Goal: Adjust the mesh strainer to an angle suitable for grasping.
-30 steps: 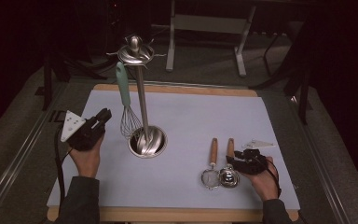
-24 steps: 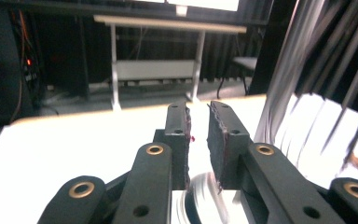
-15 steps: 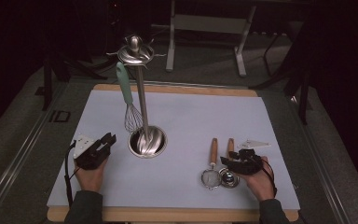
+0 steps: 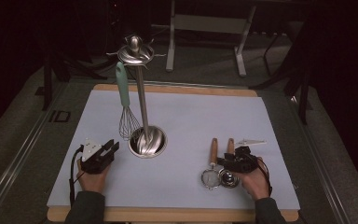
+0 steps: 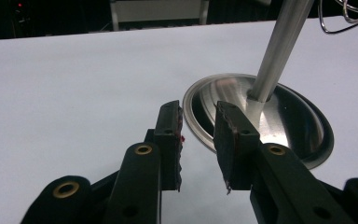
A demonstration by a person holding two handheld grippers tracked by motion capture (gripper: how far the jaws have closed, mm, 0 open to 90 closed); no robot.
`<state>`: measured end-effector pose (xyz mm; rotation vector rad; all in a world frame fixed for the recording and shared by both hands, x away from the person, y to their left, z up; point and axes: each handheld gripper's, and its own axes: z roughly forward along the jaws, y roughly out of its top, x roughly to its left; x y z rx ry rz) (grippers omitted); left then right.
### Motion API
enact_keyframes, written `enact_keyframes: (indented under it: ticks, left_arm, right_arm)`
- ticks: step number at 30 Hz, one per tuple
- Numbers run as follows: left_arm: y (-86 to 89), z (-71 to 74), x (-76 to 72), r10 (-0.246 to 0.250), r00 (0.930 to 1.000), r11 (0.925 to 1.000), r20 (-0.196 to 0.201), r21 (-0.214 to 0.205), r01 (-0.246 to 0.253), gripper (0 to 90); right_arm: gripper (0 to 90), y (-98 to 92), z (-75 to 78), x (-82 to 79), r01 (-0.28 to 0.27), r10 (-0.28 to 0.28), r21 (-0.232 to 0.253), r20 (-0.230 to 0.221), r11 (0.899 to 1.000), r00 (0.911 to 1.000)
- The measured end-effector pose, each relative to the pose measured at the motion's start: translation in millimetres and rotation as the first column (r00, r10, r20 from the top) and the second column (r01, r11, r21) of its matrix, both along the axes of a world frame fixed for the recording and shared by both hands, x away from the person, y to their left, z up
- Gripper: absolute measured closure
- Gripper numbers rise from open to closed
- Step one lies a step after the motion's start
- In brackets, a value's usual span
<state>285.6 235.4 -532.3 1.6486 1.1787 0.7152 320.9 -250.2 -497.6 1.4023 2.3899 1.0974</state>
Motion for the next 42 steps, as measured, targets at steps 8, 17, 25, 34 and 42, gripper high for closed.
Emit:
enact_keyframes:
  ticks: [8, 17, 25, 34, 42]
  left_arm:
    - [0.4, -0.7, -0.3, 0.005, 1.0000, 1.0000, -0.002, -0.005, -0.005, 70.7]
    - [-0.4, -1.1, 0.4, 0.004, 0.9999, 1.0000, -0.011, -0.004, -0.004, 69.8]
    - [-0.8, -1.3, 0.4, 0.002, 0.9999, 1.0000, -0.013, 0.000, -0.002, 69.2]
    - [-0.7, -1.2, 0.6, 0.004, 0.9998, 1.0000, -0.017, 0.002, -0.004, 68.2]
    - [-1.1, -1.3, 0.9, 0.004, 0.9998, 1.0000, -0.019, 0.005, -0.004, 68.0]
  right_arm:
    - [51.8, 5.2, -0.9, 9.9, -0.041, 0.044, 0.046, -0.060, 0.998, 0.9973]
    - [51.9, 15.0, -7.4, 16.5, -0.062, 0.068, 0.057, -0.109, 0.996, 0.9917]
    - [51.9, 26.4, -7.3, 19.6, -0.076, 0.081, 0.052, -0.112, 0.996, 0.9904]
    - [51.3, 28.9, -9.3, 32.8, -0.042, 0.056, 0.081, -0.188, 0.996, 0.9806]
    - [51.9, 33.3, -14.3, 40.9, -0.005, 0.018, 0.053, -0.247, 0.999, 0.9687]
